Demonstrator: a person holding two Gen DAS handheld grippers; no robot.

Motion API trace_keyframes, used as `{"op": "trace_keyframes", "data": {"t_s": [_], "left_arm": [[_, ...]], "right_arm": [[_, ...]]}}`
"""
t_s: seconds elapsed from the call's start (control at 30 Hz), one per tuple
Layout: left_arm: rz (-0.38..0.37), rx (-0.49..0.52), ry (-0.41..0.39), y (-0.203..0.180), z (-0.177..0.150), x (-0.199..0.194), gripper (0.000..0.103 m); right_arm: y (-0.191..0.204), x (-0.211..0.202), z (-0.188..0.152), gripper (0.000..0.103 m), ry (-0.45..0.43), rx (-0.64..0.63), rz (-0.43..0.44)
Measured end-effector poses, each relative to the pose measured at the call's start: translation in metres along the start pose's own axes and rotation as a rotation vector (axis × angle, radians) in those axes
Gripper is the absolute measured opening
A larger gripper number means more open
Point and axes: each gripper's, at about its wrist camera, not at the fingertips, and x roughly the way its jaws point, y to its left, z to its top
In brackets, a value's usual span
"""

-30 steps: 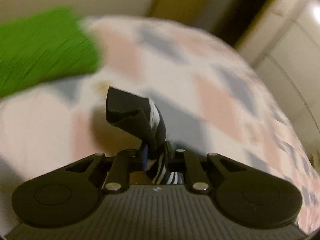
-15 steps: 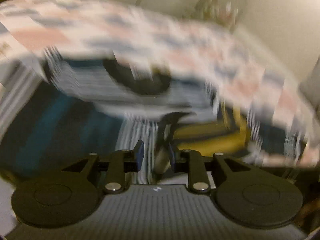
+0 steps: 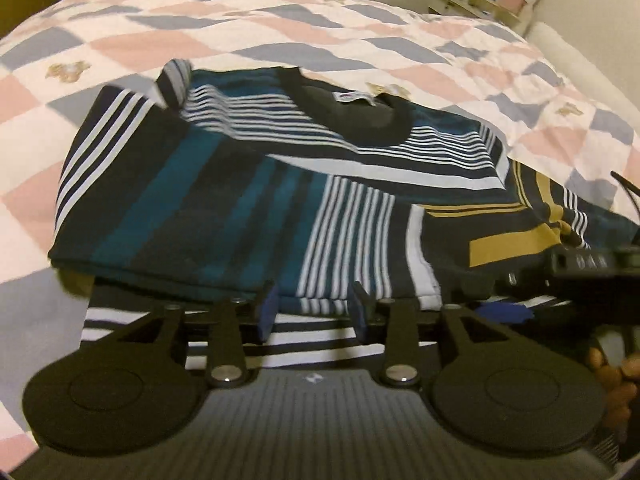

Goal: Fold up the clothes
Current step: 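Fold the sleeve and shirt side across the body with the left gripper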

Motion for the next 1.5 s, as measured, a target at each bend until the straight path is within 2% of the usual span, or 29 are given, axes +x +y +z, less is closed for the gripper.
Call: {"op": "trace_keyframes", "data": {"t_s": [0.1,0.13,0.23,0.3,0.43,0.53,0.57,0.67,0.77,0.87,1.0,1.07,1.13,1.23,1.27,1.33,1.4,1.47,1.5], "left_arm": [[-0.013,-0.032,0.011,0.013,-0.001,0.004,0.032],[-0.022,-0.044,0.019,0.018,-0.001,0.005,0.031],[-0.037,-0.025,0.02,0.022,0.005,0.001,0.031],[-0.033,0.022,0.009,0.021,0.009,-0.004,0.031],[-0.014,0.038,0.012,0.028,0.01,-0.005,0.031],[0.01,0.027,0.017,0.032,0.008,0.001,0.031],[0.017,0.023,0.02,0.032,0.007,0.004,0.031],[0.043,0.022,0.029,0.033,0.006,0.012,0.031],[0.062,0.037,0.03,0.035,0.008,0.016,0.031],[0.087,0.054,0.021,0.036,0.015,0.018,0.031],[0.109,0.053,0.016,0.036,0.019,0.021,0.031],[0.115,0.055,0.022,0.035,0.018,0.023,0.031],[0.122,0.058,0.028,0.033,0.018,0.026,0.031],[0.118,0.067,0.034,0.03,0.018,0.027,0.032],[0.112,0.072,0.035,0.029,0.018,0.026,0.032],[0.097,0.077,0.033,0.027,0.02,0.024,0.032],[0.086,0.08,0.024,0.023,0.023,0.023,0.032],[0.072,0.077,0.012,0.019,0.026,0.022,0.032],[0.072,0.075,0.013,0.017,0.027,0.024,0.032]], "right_arm": [[-0.005,0.016,0.005,0.044,-0.036,0.081,0.054],[-0.001,0.02,0.007,0.032,-0.046,0.073,0.056],[0.034,0.028,0.017,0.006,-0.084,-0.095,0.014],[0.063,0.021,0.025,0.004,-0.146,-0.235,-0.002],[0.1,-0.033,0.045,0.003,-0.354,-0.418,-0.027],[0.093,-0.071,0.058,0.004,-0.465,-0.466,-0.153],[0.084,-0.075,0.063,0.004,-0.468,-0.45,-0.194],[0.034,-0.06,0.078,0.004,-0.364,-0.3,-0.306],[0.023,-0.05,0.076,0.004,-0.365,-0.306,-0.341],[0.036,-0.051,0.076,0.004,-0.416,-0.352,-0.315],[0.065,-0.067,0.072,0.004,-0.526,-0.51,-0.177],[0.066,-0.071,0.073,0.003,-0.556,-0.542,-0.16],[0.05,-0.063,0.079,0.003,-0.51,-0.473,-0.259],[0.002,-0.036,0.095,0.004,-0.302,-0.275,-0.445],[-0.006,-0.033,0.096,0.005,-0.283,-0.243,-0.467],[-0.003,-0.041,0.092,0.022,-0.338,-0.242,-0.471],[0.012,-0.051,0.084,0.03,-0.409,-0.29,-0.513],[0.026,-0.059,0.071,0.03,-0.462,-0.347,-0.487],[0.027,-0.061,0.066,0.03,-0.447,-0.361,-0.426]]}}
